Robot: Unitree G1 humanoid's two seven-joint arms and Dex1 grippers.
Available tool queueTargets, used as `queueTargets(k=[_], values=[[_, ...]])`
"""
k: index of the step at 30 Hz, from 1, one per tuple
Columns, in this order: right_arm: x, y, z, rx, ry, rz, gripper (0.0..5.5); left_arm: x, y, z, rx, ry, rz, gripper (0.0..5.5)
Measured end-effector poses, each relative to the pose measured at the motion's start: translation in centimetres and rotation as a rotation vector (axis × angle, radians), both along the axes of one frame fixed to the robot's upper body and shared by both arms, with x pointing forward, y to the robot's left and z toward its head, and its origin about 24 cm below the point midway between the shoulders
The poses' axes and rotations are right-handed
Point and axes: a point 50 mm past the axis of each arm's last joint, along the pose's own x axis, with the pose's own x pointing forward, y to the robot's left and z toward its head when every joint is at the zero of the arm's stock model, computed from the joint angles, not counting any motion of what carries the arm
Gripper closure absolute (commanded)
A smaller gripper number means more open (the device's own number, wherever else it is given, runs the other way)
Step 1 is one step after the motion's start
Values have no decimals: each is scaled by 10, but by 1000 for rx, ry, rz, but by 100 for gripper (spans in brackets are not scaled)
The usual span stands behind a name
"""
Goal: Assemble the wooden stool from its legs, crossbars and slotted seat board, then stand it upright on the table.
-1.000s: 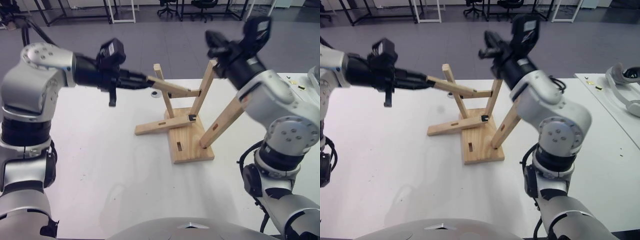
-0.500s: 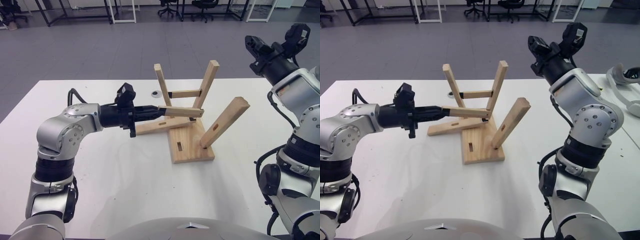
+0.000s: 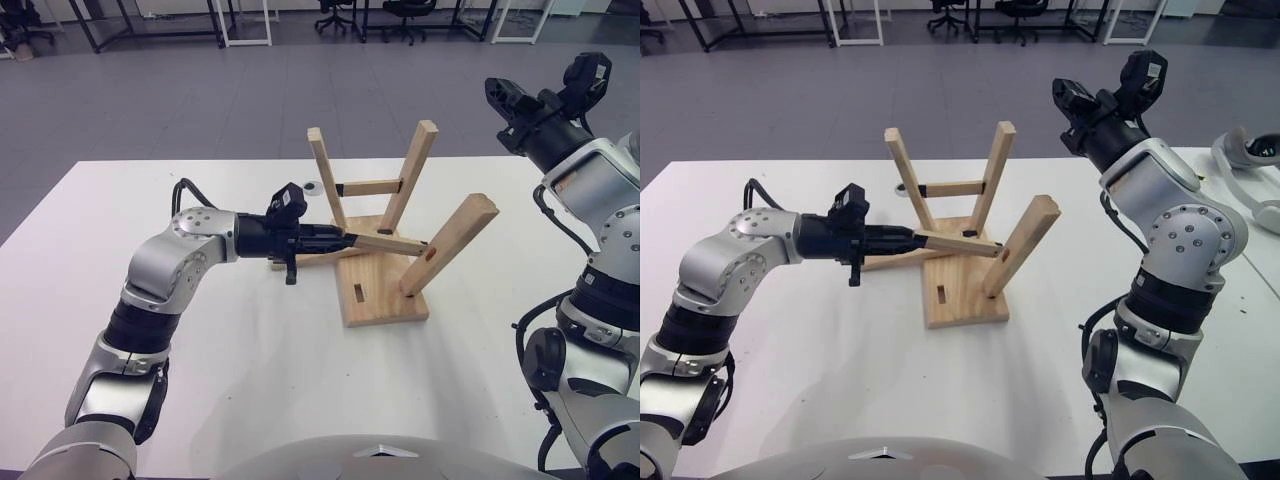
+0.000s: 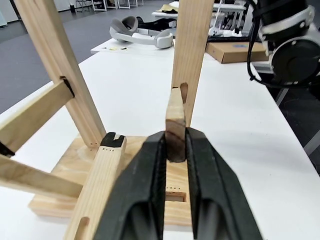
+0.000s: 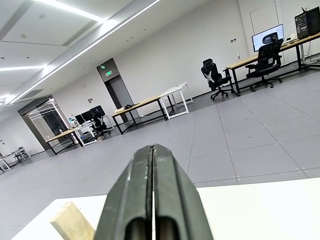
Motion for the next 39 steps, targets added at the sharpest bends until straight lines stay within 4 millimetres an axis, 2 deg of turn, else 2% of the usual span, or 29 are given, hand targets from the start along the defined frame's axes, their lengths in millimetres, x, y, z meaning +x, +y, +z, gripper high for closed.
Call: queueTargets(k=[17,23,25,34,39], values=[[1,4,-5,-3,14,10,550,-2,-11,-1,21,-87,-31,509],[-4,20,-47,-5,160,52,550,-5,-16,5,3,-121,-30,509],[-7,21,-53,-3,179,40,550,-6,-16,7,-2,-131,-31,509],[-9,22,-52,-1,183,37,550,-9,-18,11,-16,-142,-24,509],[-9,23,-52,3,183,45,550,-8,-4,14,-31,-140,19,509]])
